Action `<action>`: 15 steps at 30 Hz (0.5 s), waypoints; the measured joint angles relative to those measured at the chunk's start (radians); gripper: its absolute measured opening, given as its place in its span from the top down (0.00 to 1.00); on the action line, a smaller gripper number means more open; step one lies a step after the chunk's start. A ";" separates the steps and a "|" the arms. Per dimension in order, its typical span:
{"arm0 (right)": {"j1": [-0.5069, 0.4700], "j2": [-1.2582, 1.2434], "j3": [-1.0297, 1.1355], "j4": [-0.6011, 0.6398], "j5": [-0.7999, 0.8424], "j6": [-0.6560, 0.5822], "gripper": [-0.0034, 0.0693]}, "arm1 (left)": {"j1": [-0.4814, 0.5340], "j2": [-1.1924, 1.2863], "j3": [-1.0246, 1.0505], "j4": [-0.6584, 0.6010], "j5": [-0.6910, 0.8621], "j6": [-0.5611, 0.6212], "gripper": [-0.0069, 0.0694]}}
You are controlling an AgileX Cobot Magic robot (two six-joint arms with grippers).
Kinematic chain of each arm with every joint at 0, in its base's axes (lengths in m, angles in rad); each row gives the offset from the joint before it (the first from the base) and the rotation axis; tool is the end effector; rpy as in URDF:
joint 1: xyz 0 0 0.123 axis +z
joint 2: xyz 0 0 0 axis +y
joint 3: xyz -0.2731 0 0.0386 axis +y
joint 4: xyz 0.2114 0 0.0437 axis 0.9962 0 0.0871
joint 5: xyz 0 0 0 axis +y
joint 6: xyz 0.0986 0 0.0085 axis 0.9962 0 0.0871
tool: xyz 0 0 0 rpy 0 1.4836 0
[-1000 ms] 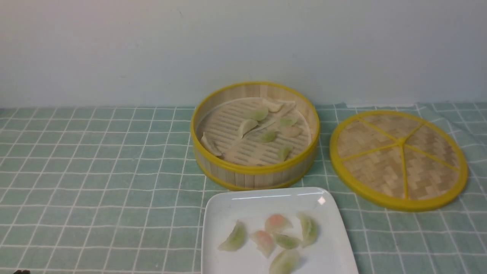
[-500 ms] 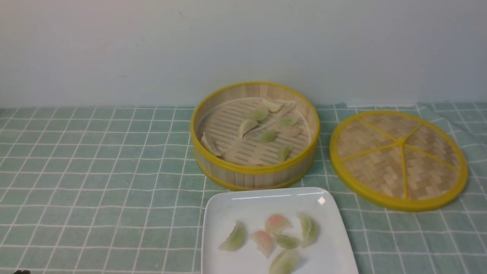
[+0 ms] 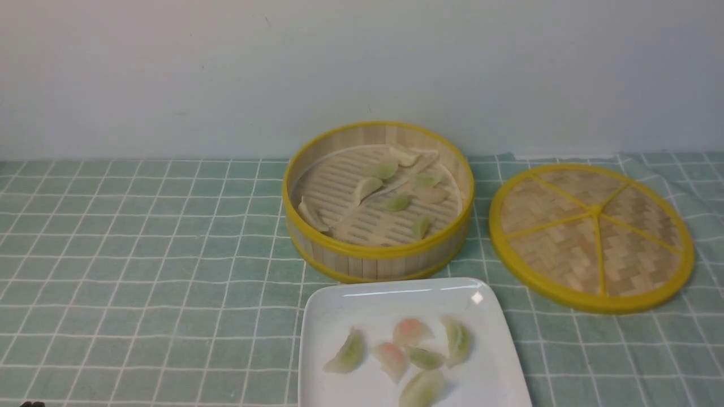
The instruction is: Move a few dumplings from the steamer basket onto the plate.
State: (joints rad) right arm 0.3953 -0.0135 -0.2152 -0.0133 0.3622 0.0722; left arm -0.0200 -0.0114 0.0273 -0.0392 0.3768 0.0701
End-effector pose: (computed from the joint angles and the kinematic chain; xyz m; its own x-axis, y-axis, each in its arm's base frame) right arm 0.0198 0.0077 0.2437 -0.0654 0.0374 -0.9972 -0.3775 0.9241 0.0594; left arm 0.0329 -0.0021 0.1690 -0.2992 0.0396 -0.9534 0.0438 0.9987 0.0278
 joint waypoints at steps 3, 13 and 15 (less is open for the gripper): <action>-0.130 0.000 0.074 -0.001 0.001 0.000 0.97 | 0.000 0.000 0.000 0.000 0.000 0.000 0.92; -0.416 0.001 0.234 -0.024 0.026 0.000 0.97 | 0.000 0.000 0.000 0.000 0.000 0.000 0.92; -0.416 0.001 0.234 -0.024 0.026 0.000 0.97 | 0.000 0.000 0.000 0.000 0.000 0.000 0.92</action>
State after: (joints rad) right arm -0.0208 -0.0126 0.0186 -0.0369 0.3881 0.0722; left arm -0.0200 -0.0114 0.0273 -0.0392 0.3768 0.0701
